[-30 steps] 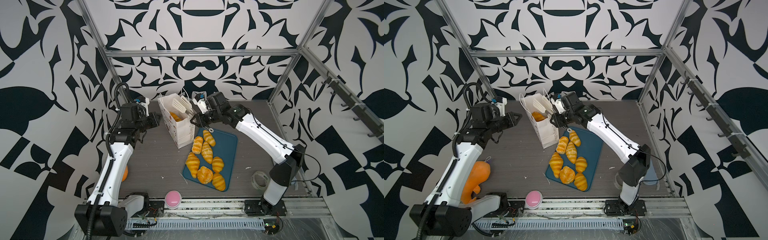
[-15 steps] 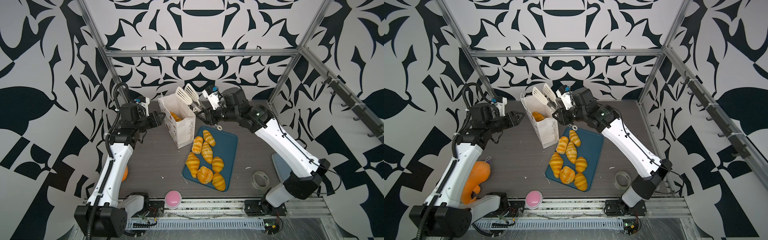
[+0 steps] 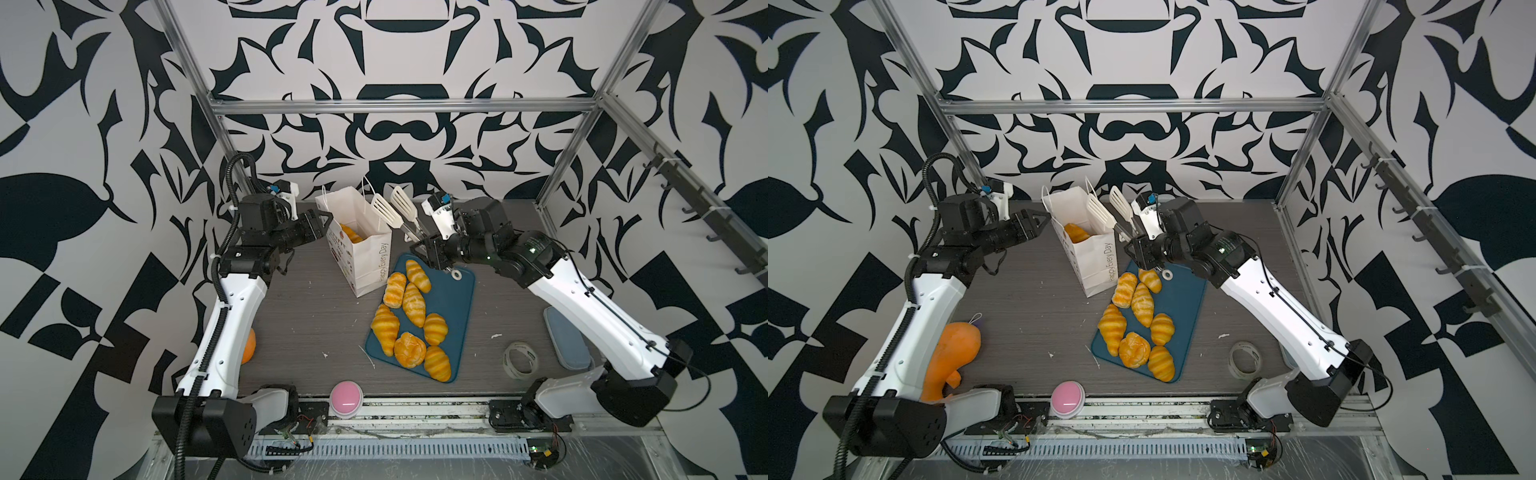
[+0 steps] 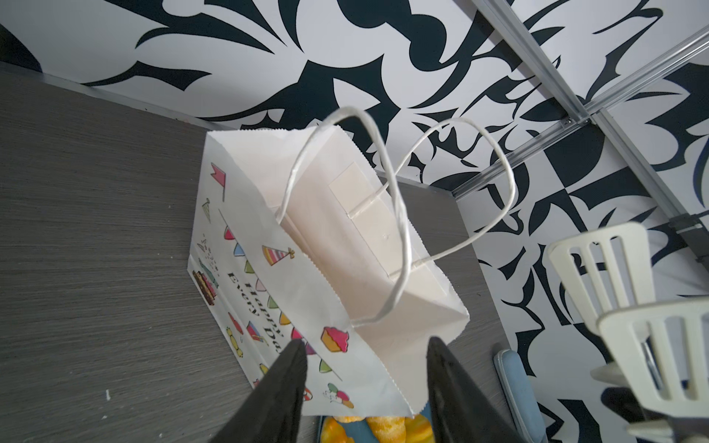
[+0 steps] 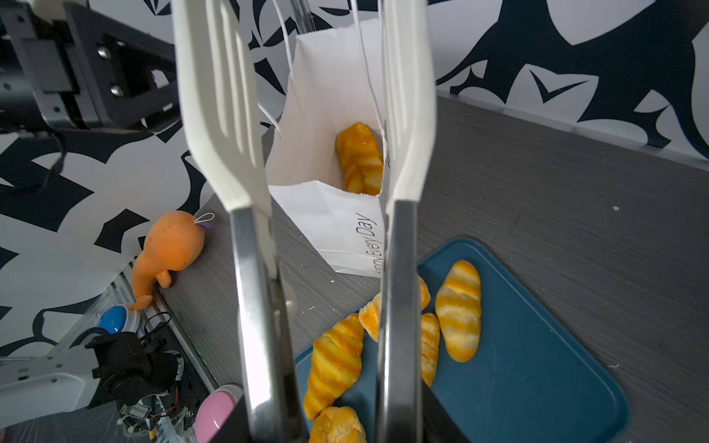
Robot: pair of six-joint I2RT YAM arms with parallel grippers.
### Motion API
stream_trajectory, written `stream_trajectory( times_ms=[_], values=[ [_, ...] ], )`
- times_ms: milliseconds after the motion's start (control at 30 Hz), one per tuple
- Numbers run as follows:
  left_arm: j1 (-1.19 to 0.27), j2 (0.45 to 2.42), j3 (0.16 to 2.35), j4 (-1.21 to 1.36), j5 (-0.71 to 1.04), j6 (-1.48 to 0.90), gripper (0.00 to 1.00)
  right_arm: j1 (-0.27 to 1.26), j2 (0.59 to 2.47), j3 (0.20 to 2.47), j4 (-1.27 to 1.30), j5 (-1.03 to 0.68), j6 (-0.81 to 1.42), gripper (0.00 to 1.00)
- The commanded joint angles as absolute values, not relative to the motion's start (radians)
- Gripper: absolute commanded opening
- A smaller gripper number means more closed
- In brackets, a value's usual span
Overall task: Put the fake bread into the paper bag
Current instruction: 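Withdraw the empty tongs from the bag and move them over the tray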
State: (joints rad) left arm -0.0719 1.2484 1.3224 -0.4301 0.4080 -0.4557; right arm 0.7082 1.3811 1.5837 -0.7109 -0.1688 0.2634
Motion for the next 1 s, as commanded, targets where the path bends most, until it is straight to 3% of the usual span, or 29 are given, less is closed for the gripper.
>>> stream_trajectory(
  times_ms=[0,267,367,533,600,967],
  values=[
    [-0.067,1.299,1.385,-0.420,0.430,-0.480,0.51,0.695,1.312,1.548,-0.618,-0.152,0.280,0.48],
    [-0.067,1.374,1.428,-0.413,0.482,-0.494,0.37,0.643,1.253,1.415,-0.587,-0.187,0.319,0.48],
    [-0.067,1.373,1.425,-0.416,0.472,-0.486,0.21,0.625,1.241,1.367,-0.575,-0.206,0.339,0.47],
    [-0.071,1.349,1.404,-0.423,0.466,-0.479,0.09,0.614,1.230,1.324,-0.577,-0.212,0.351,0.47],
    [-0.077,1.341,1.396,-0.433,0.458,-0.467,0.00,0.609,1.228,1.310,-0.584,-0.213,0.354,0.47],
    [-0.099,1.282,1.335,-0.477,0.404,-0.422,0.00,0.562,1.220,1.181,-0.572,-0.235,0.418,0.46]
  ],
)
